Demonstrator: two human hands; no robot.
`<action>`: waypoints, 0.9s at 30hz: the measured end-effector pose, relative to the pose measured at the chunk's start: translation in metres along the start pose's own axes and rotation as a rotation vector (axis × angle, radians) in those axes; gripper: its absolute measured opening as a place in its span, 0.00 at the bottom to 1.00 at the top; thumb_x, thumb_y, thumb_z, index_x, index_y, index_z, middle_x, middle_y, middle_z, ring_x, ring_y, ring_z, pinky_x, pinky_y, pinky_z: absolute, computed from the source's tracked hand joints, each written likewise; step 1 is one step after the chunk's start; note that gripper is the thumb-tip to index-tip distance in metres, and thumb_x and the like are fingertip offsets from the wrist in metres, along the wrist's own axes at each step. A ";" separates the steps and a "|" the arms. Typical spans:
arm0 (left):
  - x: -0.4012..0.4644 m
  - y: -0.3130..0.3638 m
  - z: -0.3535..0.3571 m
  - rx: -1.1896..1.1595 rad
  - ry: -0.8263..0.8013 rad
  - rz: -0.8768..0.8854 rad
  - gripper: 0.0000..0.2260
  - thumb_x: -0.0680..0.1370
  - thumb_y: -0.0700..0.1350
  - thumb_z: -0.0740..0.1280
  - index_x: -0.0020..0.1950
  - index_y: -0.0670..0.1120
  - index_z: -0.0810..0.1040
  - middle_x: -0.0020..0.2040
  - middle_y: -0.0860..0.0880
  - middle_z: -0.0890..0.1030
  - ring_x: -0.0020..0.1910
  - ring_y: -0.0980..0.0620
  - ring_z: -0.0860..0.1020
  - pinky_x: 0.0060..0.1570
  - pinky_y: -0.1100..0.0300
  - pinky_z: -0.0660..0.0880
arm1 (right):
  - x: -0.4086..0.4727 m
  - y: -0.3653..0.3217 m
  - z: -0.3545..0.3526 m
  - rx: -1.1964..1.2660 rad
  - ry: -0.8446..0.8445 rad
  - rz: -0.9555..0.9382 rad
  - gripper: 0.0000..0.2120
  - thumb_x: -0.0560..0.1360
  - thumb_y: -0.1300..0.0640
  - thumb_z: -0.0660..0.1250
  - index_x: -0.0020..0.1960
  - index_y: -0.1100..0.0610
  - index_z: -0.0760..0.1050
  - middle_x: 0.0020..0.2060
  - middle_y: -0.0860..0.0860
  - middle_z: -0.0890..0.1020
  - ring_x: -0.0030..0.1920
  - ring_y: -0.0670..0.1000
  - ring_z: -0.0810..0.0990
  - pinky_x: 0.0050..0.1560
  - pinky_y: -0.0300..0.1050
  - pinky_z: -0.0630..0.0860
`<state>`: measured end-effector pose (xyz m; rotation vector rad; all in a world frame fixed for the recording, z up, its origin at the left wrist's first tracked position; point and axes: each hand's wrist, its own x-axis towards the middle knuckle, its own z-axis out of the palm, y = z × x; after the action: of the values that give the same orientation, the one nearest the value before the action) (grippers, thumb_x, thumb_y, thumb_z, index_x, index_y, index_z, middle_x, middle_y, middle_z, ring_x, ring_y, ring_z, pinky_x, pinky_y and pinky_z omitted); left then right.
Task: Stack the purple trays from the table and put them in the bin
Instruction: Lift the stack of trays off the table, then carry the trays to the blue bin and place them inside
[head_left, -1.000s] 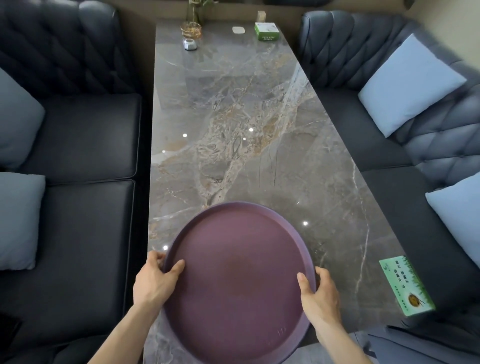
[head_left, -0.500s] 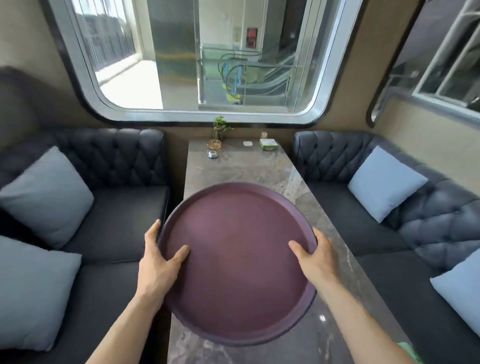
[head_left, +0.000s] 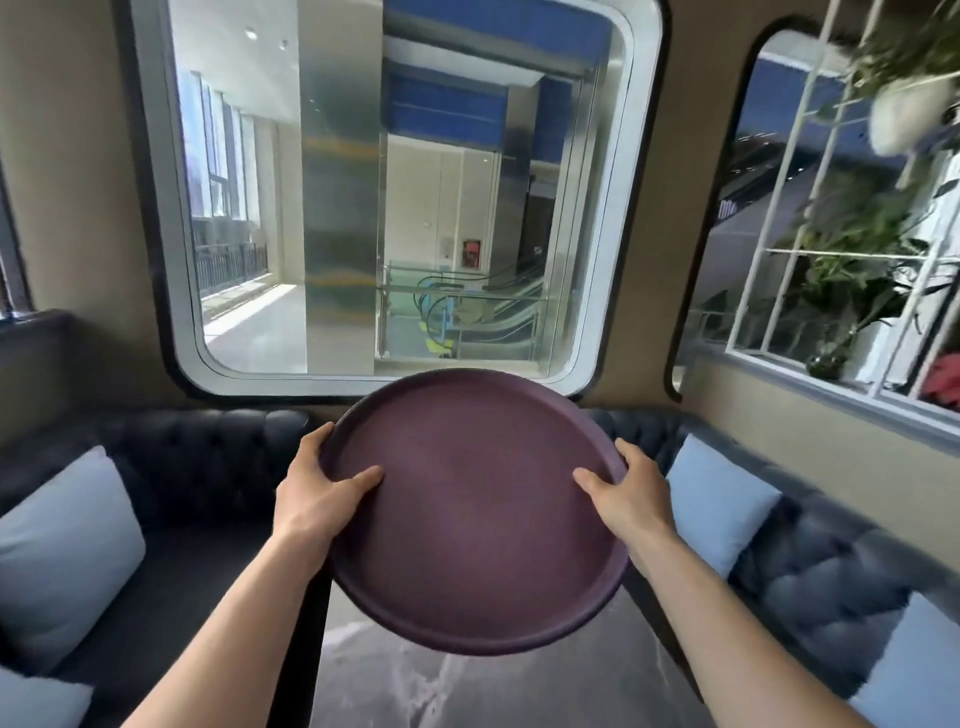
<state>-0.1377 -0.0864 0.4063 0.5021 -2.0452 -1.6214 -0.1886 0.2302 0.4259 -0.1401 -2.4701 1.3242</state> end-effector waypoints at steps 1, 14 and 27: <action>-0.003 0.007 0.004 -0.013 -0.005 0.007 0.36 0.67 0.49 0.78 0.72 0.61 0.68 0.60 0.53 0.79 0.59 0.48 0.78 0.61 0.49 0.75 | 0.000 -0.001 -0.009 -0.002 0.014 0.000 0.38 0.71 0.48 0.73 0.76 0.54 0.62 0.71 0.54 0.71 0.70 0.57 0.70 0.69 0.56 0.69; -0.103 0.057 0.167 -0.130 -0.293 0.013 0.37 0.65 0.47 0.80 0.70 0.61 0.69 0.62 0.50 0.80 0.57 0.44 0.80 0.59 0.43 0.78 | -0.020 0.089 -0.197 -0.004 0.239 0.144 0.26 0.72 0.47 0.70 0.68 0.53 0.72 0.62 0.52 0.79 0.61 0.57 0.78 0.60 0.54 0.76; -0.343 0.131 0.419 -0.148 -0.841 0.164 0.37 0.66 0.49 0.80 0.72 0.58 0.69 0.66 0.52 0.78 0.60 0.49 0.78 0.62 0.52 0.74 | -0.156 0.241 -0.490 -0.138 0.801 0.406 0.22 0.71 0.45 0.70 0.63 0.50 0.76 0.57 0.49 0.81 0.58 0.56 0.79 0.54 0.48 0.73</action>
<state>-0.0973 0.4694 0.4083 -0.4836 -2.3887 -2.0662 0.1058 0.7160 0.4400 -1.0295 -1.8714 0.9504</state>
